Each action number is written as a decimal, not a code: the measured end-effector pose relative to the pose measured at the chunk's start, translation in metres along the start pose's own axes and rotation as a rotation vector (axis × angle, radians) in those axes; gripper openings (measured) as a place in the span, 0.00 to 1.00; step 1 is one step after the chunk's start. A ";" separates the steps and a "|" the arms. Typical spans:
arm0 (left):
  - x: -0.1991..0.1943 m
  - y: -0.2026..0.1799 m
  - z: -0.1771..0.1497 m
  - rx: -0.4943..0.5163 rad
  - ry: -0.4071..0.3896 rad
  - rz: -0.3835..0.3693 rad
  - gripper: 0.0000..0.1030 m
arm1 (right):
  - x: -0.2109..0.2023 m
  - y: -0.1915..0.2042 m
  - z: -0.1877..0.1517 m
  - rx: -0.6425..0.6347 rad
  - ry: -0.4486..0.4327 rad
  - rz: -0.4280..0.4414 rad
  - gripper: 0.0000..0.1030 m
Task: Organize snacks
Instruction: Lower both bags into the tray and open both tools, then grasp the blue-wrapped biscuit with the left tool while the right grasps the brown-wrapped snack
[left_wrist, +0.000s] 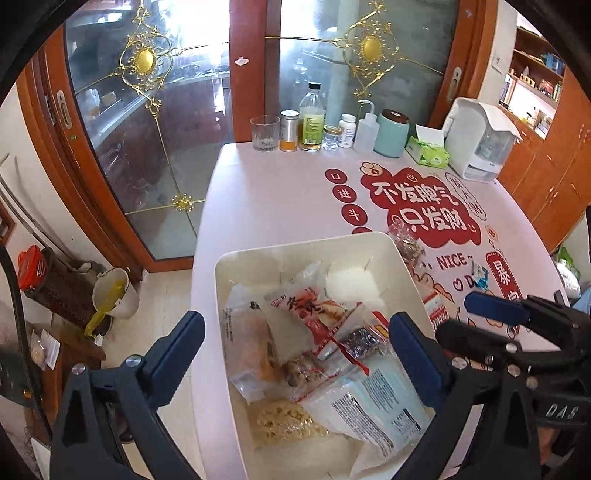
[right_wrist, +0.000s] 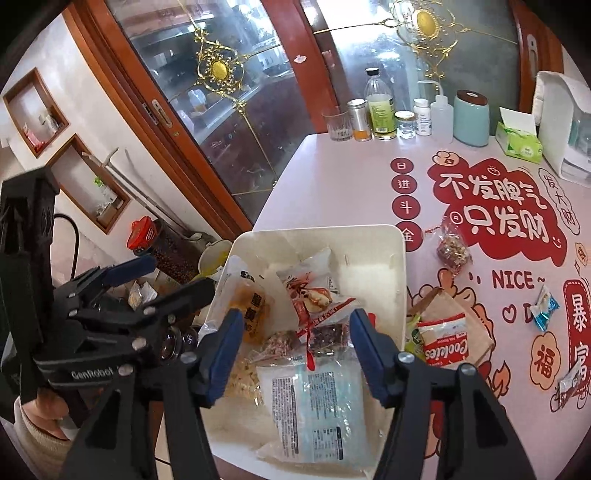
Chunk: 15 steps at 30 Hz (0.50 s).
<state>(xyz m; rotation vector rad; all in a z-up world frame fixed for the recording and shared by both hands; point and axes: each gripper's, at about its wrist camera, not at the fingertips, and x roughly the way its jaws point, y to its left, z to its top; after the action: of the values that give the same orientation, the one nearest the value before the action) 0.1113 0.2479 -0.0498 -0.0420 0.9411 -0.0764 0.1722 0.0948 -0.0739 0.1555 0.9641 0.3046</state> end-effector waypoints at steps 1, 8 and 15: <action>-0.001 -0.002 -0.002 0.002 0.001 -0.002 0.97 | -0.002 -0.002 -0.001 0.005 -0.003 0.000 0.58; -0.005 -0.026 -0.019 0.035 0.029 -0.040 0.97 | -0.025 -0.019 -0.015 0.049 -0.037 -0.016 0.58; 0.001 -0.067 -0.023 0.130 0.059 -0.097 0.97 | -0.046 -0.047 -0.033 0.107 -0.068 -0.082 0.58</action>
<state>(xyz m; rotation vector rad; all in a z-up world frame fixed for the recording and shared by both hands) 0.0898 0.1811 -0.0600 0.0348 0.9910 -0.2294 0.1289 0.0356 -0.0692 0.2227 0.9174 0.1715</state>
